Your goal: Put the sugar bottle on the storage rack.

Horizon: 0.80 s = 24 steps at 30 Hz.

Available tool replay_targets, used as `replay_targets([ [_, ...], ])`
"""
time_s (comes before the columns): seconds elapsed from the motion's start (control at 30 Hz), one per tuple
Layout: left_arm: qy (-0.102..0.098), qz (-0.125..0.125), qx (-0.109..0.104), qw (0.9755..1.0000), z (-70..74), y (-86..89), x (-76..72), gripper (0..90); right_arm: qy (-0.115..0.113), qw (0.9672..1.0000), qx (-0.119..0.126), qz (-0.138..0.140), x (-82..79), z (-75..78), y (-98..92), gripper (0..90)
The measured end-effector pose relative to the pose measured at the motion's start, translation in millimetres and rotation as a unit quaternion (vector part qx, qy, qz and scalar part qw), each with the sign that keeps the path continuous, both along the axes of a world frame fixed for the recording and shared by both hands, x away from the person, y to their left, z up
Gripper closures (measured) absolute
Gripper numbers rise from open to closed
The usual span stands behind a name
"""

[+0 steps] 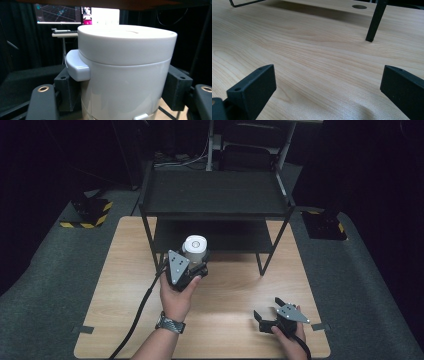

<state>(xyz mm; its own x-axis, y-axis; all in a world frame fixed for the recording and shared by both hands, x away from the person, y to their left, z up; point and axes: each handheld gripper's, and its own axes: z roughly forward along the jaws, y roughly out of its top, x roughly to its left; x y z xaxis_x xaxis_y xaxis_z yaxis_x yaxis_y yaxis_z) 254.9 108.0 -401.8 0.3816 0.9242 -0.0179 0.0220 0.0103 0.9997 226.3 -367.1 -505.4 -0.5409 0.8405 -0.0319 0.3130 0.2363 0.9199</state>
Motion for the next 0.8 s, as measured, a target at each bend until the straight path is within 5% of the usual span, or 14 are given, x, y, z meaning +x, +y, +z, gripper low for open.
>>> replay_targets([
  [0.8,-0.013,0.041,-0.014,0.999,11.3,-14.3,59.0,28.4,-0.001,1.0,0.003,0.0,-0.6,-0.7,-1.0,0.0],
])
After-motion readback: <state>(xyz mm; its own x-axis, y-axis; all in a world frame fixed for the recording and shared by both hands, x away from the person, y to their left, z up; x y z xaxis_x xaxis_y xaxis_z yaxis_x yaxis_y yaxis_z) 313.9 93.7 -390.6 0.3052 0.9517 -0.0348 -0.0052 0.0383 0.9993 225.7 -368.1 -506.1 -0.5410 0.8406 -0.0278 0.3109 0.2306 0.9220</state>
